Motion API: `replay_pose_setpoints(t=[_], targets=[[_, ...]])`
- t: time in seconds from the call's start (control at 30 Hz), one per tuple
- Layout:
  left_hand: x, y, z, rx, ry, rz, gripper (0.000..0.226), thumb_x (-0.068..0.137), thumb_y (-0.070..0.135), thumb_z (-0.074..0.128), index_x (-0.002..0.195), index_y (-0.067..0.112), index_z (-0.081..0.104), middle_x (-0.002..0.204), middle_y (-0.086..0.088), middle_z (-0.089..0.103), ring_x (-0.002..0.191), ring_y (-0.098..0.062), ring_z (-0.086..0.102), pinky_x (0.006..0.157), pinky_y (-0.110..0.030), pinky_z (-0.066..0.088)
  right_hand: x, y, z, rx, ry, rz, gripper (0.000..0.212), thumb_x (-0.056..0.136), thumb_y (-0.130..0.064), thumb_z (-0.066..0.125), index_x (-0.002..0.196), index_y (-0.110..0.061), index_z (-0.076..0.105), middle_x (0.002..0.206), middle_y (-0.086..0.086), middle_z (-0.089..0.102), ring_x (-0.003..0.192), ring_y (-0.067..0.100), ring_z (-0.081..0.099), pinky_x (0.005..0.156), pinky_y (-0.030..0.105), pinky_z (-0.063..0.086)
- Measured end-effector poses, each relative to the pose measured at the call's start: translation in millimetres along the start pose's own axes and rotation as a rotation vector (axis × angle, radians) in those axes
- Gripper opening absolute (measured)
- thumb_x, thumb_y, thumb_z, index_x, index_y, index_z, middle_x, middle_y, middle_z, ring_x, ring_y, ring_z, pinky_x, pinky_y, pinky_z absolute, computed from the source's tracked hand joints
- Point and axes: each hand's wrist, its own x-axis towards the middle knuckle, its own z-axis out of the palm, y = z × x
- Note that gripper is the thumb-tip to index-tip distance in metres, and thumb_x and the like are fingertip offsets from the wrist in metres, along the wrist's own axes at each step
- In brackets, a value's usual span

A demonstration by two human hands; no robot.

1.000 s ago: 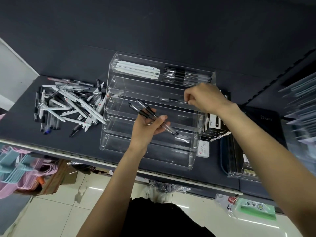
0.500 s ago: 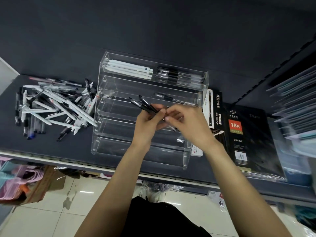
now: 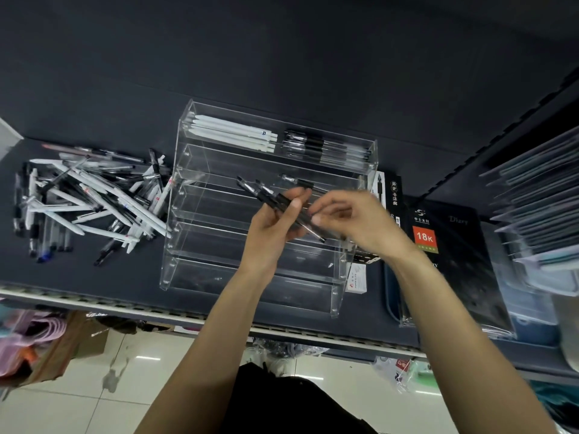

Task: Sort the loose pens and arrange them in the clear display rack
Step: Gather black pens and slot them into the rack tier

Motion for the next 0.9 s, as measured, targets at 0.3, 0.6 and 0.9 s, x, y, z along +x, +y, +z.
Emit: replay_pose_setpoints(t=[0.3,0.6,0.9], targets=[[9,-3,-29,0.232,0.176,0.052,0.039,0.088,0.016,0.066,0.125,0.009,0.056,0.077,-0.001,0.056,0.072,0.0,0.065,0.072,-0.019,0.056,45,7,-13,-0.882,0.222,-0.21,0.013,0.091,-0.017,0.061,0.101,-0.02,0.069,0.095,-0.001,0.071,0.089,0.021,0.066,0.078,0.035,0.052],[11,-3,-39,0.194,0.212,0.044,0.034,0.085,0.013,0.069,0.116,0.013,0.054,0.084,-0.01,0.058,0.07,-0.004,0.067,0.07,-0.021,0.057,55,19,2,-1.229,0.312,-0.196,0.026,0.052,0.014,0.078,0.061,-0.006,0.064,0.054,0.007,0.057,0.05,0.025,0.057,0.044,0.021,0.033],[12,-3,-30,0.208,0.191,0.053,0.036,0.084,0.013,0.07,0.116,0.01,0.053,0.077,0.001,0.059,0.067,-0.003,0.066,0.068,-0.019,0.056,69,-1,0,-1.177,0.001,-0.28,0.035,0.098,-0.028,0.05,0.132,-0.028,0.053,0.115,-0.002,0.061,0.101,0.025,0.063,0.071,0.034,0.046]])
